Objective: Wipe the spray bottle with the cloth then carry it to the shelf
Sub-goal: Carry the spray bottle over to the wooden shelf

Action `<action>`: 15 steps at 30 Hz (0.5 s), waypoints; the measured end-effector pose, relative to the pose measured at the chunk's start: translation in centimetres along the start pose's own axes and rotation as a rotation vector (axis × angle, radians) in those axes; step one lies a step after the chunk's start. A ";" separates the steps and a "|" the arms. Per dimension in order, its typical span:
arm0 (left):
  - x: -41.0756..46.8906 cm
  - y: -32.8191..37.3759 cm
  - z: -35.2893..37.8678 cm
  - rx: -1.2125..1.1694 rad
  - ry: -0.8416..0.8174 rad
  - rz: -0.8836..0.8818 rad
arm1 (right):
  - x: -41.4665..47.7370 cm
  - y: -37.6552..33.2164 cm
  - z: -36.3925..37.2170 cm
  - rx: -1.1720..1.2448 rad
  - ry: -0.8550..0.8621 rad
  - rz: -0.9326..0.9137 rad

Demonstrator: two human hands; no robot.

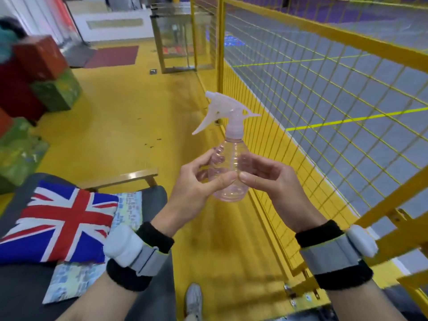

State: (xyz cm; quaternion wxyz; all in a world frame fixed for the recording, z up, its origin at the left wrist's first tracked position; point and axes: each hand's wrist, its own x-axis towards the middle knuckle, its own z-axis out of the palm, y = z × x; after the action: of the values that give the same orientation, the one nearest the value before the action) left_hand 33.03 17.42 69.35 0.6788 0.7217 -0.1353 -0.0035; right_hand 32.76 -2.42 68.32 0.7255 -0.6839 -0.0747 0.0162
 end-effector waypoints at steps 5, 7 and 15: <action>4.3 -1.9 -3.6 -0.006 0.013 0.031 | 6.2 1.2 1.8 -0.014 -0.041 0.026; 6.9 -2.6 -5.7 -0.018 0.034 0.042 | 9.7 1.4 3.0 -0.015 -0.051 0.035; 17.1 -3.5 -14.4 -0.018 0.074 0.052 | 22.8 0.7 8.2 0.012 -0.118 0.022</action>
State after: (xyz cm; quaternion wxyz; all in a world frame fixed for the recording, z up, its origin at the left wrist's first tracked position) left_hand 52.92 28.19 70.08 0.6898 0.7114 -0.1286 0.0395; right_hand 54.32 8.59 70.03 0.7237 -0.6783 -0.1097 0.0647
